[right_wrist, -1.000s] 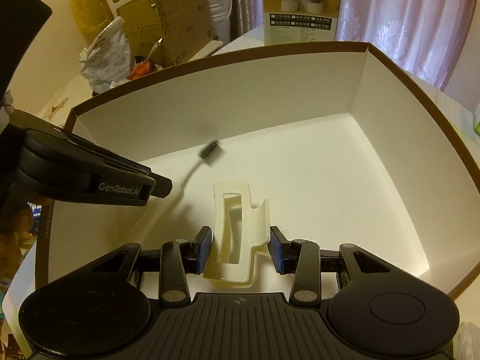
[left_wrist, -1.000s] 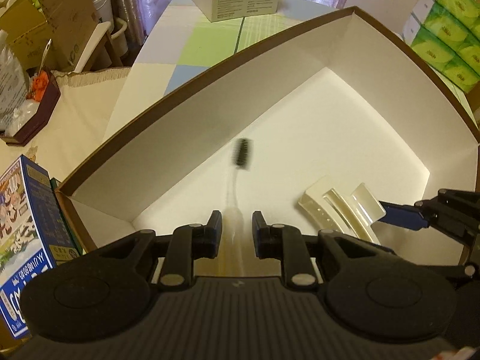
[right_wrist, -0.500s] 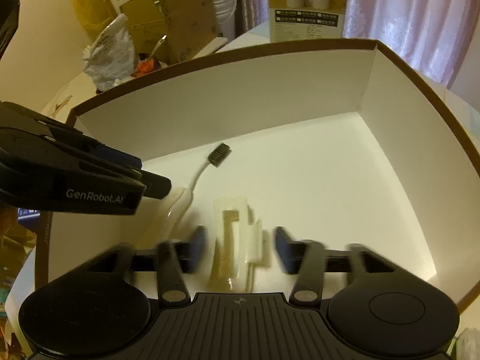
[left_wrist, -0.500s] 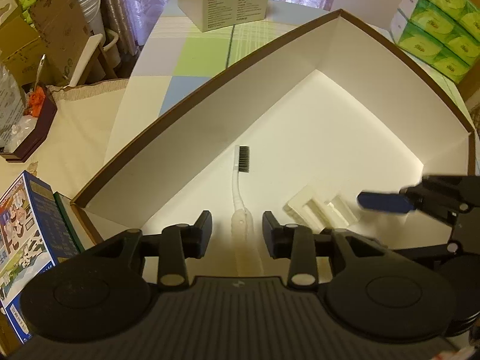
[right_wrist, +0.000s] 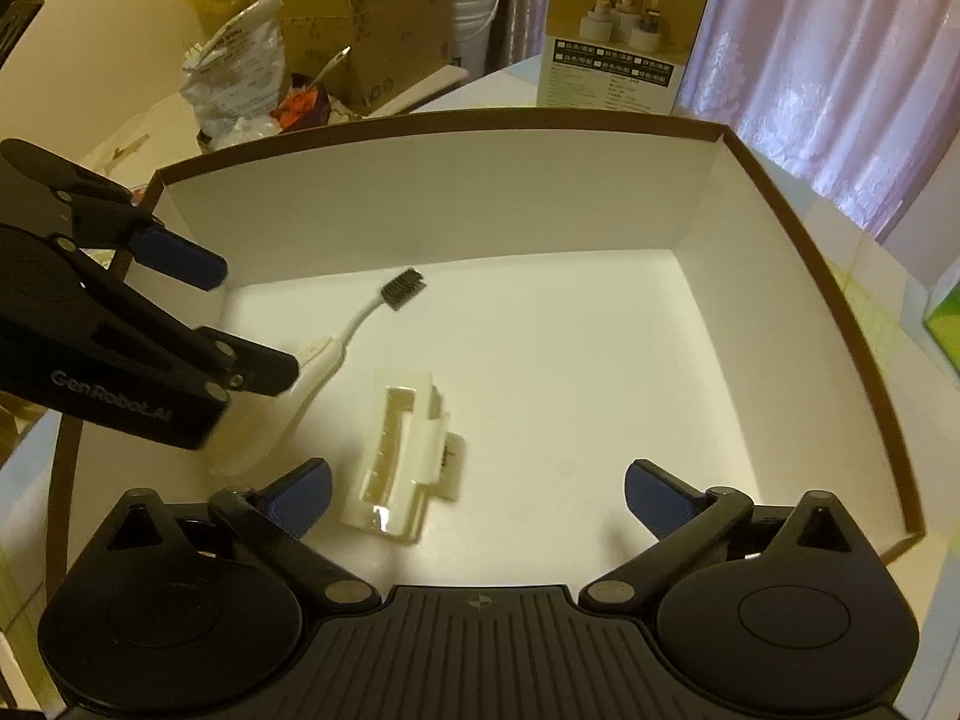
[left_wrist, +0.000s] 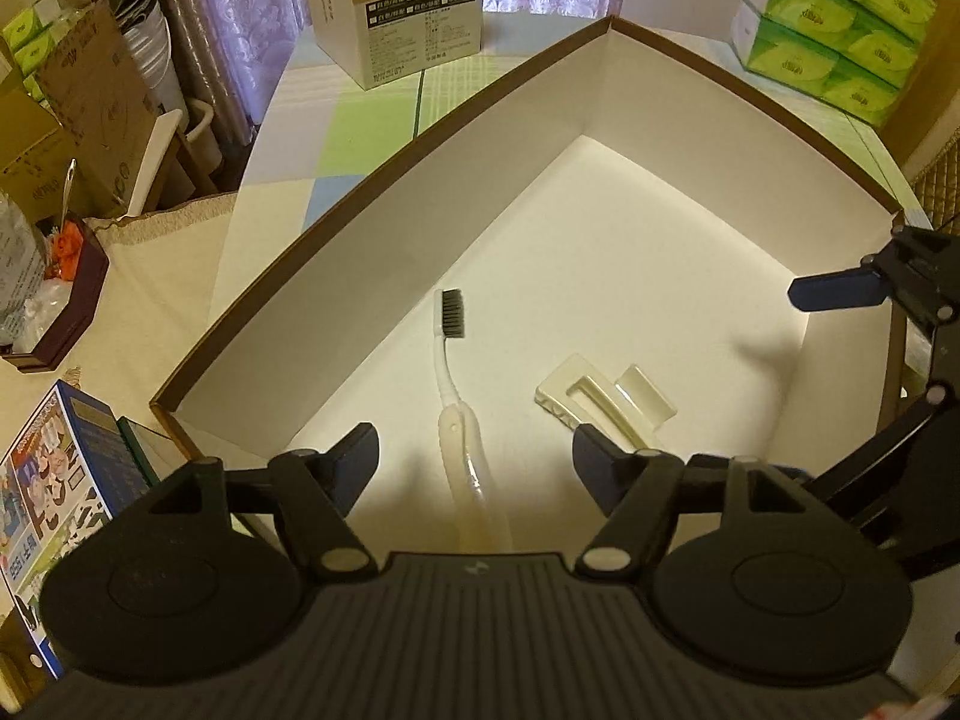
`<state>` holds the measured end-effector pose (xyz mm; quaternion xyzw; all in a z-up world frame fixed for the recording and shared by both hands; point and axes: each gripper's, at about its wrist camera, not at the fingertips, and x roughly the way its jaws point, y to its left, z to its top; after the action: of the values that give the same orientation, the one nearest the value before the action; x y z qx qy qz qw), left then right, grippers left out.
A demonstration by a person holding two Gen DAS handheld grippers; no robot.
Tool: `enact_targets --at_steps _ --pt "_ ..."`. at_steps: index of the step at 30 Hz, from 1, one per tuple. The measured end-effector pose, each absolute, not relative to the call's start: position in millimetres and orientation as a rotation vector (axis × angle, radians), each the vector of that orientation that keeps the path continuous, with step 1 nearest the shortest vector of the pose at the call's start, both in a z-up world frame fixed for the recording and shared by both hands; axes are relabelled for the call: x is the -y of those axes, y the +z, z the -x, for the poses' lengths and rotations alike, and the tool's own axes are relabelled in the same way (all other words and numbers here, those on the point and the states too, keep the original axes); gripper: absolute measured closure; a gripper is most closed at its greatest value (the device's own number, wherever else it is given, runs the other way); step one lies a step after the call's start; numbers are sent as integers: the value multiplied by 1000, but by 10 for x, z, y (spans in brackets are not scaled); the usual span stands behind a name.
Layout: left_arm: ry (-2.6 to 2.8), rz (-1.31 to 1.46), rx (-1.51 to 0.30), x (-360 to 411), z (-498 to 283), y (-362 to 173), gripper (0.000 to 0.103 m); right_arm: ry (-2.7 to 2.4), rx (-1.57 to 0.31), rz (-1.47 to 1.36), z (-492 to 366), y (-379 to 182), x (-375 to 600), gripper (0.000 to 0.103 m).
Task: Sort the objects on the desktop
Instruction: 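Lower the white holder into the brown box and open the right gripper, then lift both open grippers out of the box back toward the table objects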
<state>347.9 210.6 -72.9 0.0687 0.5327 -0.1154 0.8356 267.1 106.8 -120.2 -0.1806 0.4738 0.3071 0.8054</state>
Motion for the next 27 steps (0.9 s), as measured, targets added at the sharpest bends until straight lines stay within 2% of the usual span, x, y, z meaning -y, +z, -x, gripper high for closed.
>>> enact_targets --at_steps 8,14,17,27 --pt "-228 -170 -1095 -2086 -3410 -600 24 645 -1004 405 -2636 -1122 -999 2" --pt "-228 -171 -1071 -2048 -3348 -499 23 641 -987 412 -2600 -1037 -974 2" --pt "-225 -170 -1059 -2025 -3312 -449 19 640 -978 408 -2575 -995 -950 2" --pt "-216 -161 -1027 -1957 -3136 -294 19 648 -941 372 -2460 -829 -833 2"
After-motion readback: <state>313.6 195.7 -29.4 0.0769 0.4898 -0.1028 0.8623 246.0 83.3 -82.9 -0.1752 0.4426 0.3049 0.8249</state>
